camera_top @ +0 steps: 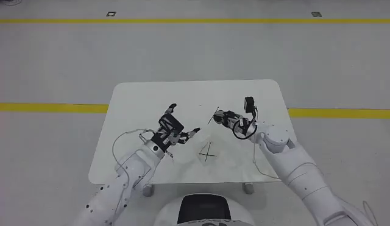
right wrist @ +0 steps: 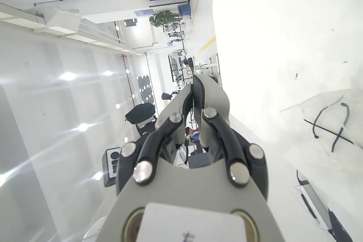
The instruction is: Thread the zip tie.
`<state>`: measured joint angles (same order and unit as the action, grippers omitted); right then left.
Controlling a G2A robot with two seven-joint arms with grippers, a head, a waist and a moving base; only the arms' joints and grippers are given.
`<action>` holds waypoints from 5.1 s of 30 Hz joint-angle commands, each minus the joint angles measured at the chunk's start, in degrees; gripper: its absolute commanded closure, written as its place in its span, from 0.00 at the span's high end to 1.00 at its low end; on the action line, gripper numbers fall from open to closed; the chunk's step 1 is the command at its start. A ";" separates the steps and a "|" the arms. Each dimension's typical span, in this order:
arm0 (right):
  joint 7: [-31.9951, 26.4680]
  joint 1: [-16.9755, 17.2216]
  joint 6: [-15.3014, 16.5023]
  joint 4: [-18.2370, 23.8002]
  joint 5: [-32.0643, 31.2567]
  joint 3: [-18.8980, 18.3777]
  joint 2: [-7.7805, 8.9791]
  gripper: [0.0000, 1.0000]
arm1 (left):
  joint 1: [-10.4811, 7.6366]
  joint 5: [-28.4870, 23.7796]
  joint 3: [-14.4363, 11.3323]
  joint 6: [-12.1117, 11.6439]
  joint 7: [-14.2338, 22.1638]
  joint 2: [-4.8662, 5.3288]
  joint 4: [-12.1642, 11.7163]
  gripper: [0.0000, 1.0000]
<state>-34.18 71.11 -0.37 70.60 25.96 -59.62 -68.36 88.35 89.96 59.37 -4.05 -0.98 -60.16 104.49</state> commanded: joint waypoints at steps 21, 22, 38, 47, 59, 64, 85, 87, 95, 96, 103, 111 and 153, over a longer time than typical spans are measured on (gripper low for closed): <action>-2.67 -1.71 -5.73 -1.74 1.79 0.52 -0.58 0.00 | -25.42 0.00 -30.72 7.82 7.75 12.97 -4.62 1.00; -2.74 -1.93 -6.04 -1.88 1.87 0.62 -0.64 0.00 | -26.63 0.00 -32.54 8.62 7.76 13.41 -4.49 1.00; -2.19 -2.70 -11.18 -1.18 2.60 2.29 -1.31 0.00 | -37.40 0.00 -45.18 7.32 8.16 15.03 -4.43 1.00; -1.81 -3.42 -12.36 -0.75 2.21 3.59 -1.79 0.00 | -42.13 0.00 -49.63 8.89 12.70 14.60 -3.67 1.00; -1.12 -2.63 -12.54 0.56 2.42 3.49 -1.91 0.00 | -43.33 0.00 -49.63 6.15 15.38 14.15 -4.25 1.00; -0.71 -2.30 -12.32 0.81 2.61 3.49 -1.95 0.00 | -43.16 0.00 -49.46 6.44 15.35 14.09 -4.59 1.00; -0.20 -2.48 -15.66 1.28 5.33 2.54 -2.40 0.00 | -44.84 0.00 -49.63 1.75 15.22 13.77 -5.54 0.27; -0.16 -2.62 -15.68 1.16 5.48 2.66 -2.50 0.00 | -44.89 0.00 -49.63 1.49 15.12 13.77 -5.49 0.28; 0.02 -3.56 -15.42 0.58 5.93 3.48 -3.05 0.00 | -44.74 0.00 -49.63 0.69 14.79 13.58 -5.37 0.27; -0.03 -3.66 -15.40 0.50 5.98 3.57 -3.11 0.00 | -44.76 0.00 -49.63 0.63 14.74 13.55 -5.37 0.27; -0.50 -4.20 -15.21 -0.22 6.12 4.03 -3.45 0.00 | -44.81 0.00 -49.63 0.58 14.56 13.39 -5.56 0.19; -1.16 -4.20 -14.78 -0.58 6.11 3.95 -3.60 0.00 | -44.89 0.00 -49.63 0.77 14.79 13.35 -5.62 0.16; -3.69 -2.55 -13.35 0.33 5.21 2.17 -3.49 0.00 | -44.90 0.00 -49.63 1.29 14.45 13.38 -5.91 0.07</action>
<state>-37.84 68.56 -13.70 70.95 31.20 -57.46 -71.85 43.46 89.95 9.74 -2.74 13.49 -46.78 98.58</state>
